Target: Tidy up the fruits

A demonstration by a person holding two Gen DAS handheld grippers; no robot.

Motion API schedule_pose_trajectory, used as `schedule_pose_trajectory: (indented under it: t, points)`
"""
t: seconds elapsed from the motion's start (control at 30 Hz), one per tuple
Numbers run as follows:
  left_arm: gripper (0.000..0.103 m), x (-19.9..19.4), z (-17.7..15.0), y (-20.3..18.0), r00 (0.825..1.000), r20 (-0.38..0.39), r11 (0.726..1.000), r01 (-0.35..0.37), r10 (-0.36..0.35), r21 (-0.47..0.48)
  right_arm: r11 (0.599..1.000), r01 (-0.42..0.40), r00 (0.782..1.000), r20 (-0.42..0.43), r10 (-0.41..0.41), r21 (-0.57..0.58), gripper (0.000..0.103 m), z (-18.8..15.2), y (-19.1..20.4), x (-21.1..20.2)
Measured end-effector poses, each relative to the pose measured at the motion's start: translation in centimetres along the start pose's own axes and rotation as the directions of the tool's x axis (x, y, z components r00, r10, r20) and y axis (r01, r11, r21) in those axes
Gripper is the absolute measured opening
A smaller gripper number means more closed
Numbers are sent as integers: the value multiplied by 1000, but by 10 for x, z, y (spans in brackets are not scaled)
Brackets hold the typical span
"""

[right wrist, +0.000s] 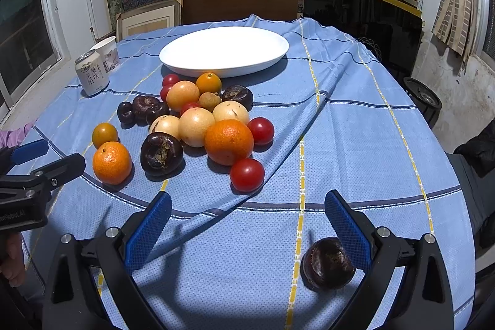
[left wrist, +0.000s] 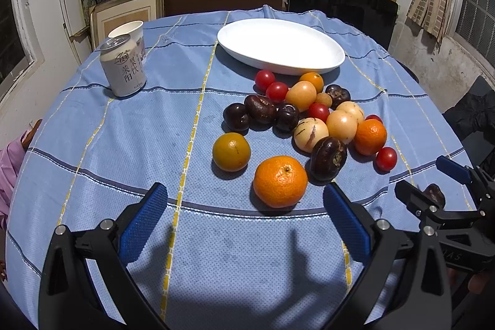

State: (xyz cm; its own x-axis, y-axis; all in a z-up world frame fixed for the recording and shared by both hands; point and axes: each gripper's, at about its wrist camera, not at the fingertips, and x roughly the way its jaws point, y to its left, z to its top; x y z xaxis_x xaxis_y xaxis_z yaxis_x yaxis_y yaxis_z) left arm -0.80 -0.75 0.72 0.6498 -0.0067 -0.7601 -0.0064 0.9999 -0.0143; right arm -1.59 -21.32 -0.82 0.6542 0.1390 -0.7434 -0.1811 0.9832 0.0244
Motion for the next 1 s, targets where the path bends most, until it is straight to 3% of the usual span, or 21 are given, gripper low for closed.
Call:
schedule_pose_trajectory:
  t: [1.0]
  points:
    - [99, 2, -2, -1, 1000, -9, 1000, 0, 0, 0, 1000, 1, 1000, -6, -1, 3, 100, -3, -1, 1]
